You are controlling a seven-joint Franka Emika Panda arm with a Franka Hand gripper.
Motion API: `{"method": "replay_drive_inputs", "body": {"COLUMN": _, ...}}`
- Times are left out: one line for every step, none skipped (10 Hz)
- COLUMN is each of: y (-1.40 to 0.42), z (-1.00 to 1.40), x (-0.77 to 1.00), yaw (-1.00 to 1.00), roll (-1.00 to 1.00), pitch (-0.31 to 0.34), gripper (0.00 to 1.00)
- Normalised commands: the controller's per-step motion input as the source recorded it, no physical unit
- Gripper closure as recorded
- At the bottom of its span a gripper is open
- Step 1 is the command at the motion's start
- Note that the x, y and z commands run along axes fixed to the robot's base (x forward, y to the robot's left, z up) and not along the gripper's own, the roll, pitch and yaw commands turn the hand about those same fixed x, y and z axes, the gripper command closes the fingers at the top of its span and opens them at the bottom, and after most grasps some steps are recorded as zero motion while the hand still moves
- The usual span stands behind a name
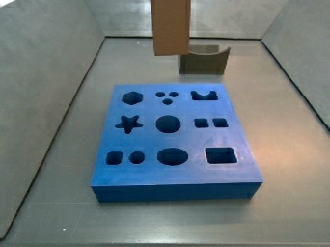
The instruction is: Insert the arch object.
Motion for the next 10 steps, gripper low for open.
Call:
{"method": "replay_drive_inputs", "body": {"y": 0.20, "z": -0.22, "x": 0.24, "yaw": 0.09, "roll": 0.06, "pitch": 0.026, "gripper": 1.00}}
{"method": "replay_drive_inputs", "body": {"y": 0.21, "z": -0.65, "x": 0.63, "yaw": 0.08, "roll": 0.14, "pitch": 0.000, "gripper": 1.00}}
{"method": "replay_drive_inputs", "body": {"y": 0.35, "z": -0.64, "x": 0.87, "yaw": 0.15, "roll": 0.02, "pitch": 0.000, "gripper": 1.00}}
{"method": "replay_drive_inputs", "body": {"y": 0.23, "z": -0.53, "x": 0.74, "yaw": 0.32, "roll": 0.04, "pitch": 0.010, "gripper": 1.00}}
{"method": "replay_drive_inputs", "body": {"y": 0.10, "z": -0.40, "x": 0.78, "yaw": 0.32, "roll": 0.17, "pitch": 0.090, "gripper": 1.00}}
{"method": "replay_drive_inputs", "body": {"y": 0.00, "z": -0.49, "x": 0.81, "yaw": 0.25, "roll": 0.29, "pitch": 0.187, "gripper": 1.00}}
{"method": "replay_drive_inputs", "body": {"y": 0.00, "z": -0.42, "x": 0.74, "yaw": 0.19, "roll": 0.29, "pitch": 0.230, "gripper": 1.00}}
{"method": "replay_drive_inputs", "body": {"y": 0.00, "z": -0.44, "x": 0.77, "yaw": 0.00, "roll": 0.29, "pitch": 0.237, "gripper": 1.00}}
{"method": "replay_drive_inputs", "body": {"y": -0.01, "z": -0.43, "x": 0.63, "yaw": -0.17, "roll": 0.33, "pitch": 0.231, "gripper": 1.00}}
{"method": "replay_drive_inputs", "body": {"y": -0.05, "z": -0.54, "x": 0.53, "yaw": -0.26, "roll": 0.30, "pitch": 0.196, "gripper": 1.00}}
